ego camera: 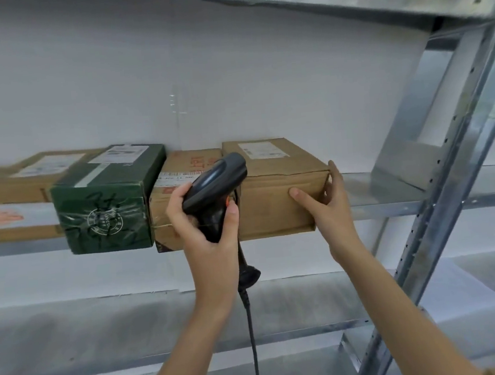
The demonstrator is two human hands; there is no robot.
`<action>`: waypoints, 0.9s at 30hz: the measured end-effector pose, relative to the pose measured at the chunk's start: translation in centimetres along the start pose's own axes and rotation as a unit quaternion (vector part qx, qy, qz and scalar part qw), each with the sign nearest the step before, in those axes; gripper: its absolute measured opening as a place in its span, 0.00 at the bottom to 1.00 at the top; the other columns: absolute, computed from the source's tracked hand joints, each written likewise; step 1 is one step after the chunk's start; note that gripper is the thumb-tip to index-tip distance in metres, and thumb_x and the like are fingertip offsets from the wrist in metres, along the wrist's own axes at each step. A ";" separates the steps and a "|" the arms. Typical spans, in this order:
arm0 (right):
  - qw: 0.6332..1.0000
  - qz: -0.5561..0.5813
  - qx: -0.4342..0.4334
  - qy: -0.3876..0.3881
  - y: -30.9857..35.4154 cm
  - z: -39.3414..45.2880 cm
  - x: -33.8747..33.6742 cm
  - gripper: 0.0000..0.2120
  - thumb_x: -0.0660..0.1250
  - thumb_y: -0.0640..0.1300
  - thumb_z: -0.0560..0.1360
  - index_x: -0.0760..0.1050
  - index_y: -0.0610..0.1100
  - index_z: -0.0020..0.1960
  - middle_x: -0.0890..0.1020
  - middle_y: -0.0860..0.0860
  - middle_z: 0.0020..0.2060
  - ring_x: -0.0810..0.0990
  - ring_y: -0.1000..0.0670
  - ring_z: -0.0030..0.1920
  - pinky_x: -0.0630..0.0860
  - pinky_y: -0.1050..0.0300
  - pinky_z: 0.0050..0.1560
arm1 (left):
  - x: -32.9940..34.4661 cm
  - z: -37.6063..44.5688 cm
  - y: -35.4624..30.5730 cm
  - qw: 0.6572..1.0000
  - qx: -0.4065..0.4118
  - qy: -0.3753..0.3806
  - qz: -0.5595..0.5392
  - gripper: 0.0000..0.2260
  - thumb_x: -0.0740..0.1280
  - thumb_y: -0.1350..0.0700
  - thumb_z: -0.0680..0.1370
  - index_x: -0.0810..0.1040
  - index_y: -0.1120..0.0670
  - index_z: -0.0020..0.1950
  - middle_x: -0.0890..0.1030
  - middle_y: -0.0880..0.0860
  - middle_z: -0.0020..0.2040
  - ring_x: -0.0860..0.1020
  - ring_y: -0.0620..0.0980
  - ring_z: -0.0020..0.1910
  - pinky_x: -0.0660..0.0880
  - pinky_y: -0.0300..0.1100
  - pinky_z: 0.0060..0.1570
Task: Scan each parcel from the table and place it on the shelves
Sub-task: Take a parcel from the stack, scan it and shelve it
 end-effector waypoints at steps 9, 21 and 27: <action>0.904 -0.400 -0.136 -0.065 1.1 -1.1 3.0 0.38 0.59 0.57 0.83 0.39 0.52 0.82 0.37 0.45 0.81 0.37 0.42 0.81 0.41 0.37 0.79 | 1.2 1.0 0.2 0.999 -0.017 0.048 0.005 0.27 0.71 0.67 0.79 0.64 0.45 0.68 0.72 0.22 0.56 0.74 0.30 0.61 0.68 0.24 0.58; 0.825 -0.534 -0.143 -0.122 2.3 -2.6 -5.5 0.38 0.54 0.63 0.83 0.39 0.49 0.82 0.40 0.49 0.82 0.37 0.46 0.81 0.35 0.38 0.78 | 8.1 -3.0 -1.4 0.989 -0.001 0.136 -0.057 0.27 0.71 0.67 0.79 0.64 0.45 0.70 0.72 0.30 0.63 0.76 0.50 0.65 0.74 0.37 0.63; 0.776 -0.597 -0.039 -0.201 1.4 -5.5 -18.6 0.40 0.56 0.62 0.82 0.38 0.46 0.82 0.40 0.47 0.82 0.38 0.43 0.81 0.36 0.39 0.78 | 18.1 -9.7 -0.2 0.961 -0.021 0.256 -0.102 0.25 0.69 0.68 0.80 0.63 0.52 0.72 0.73 0.27 0.62 0.76 0.37 0.63 0.71 0.28 0.60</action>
Point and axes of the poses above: each hand's wrist, its own z-axis towards the middle knuckle, its own x-axis out of the palm, y = z × x, the point moved 7 cm from there along z, towards the middle knuckle
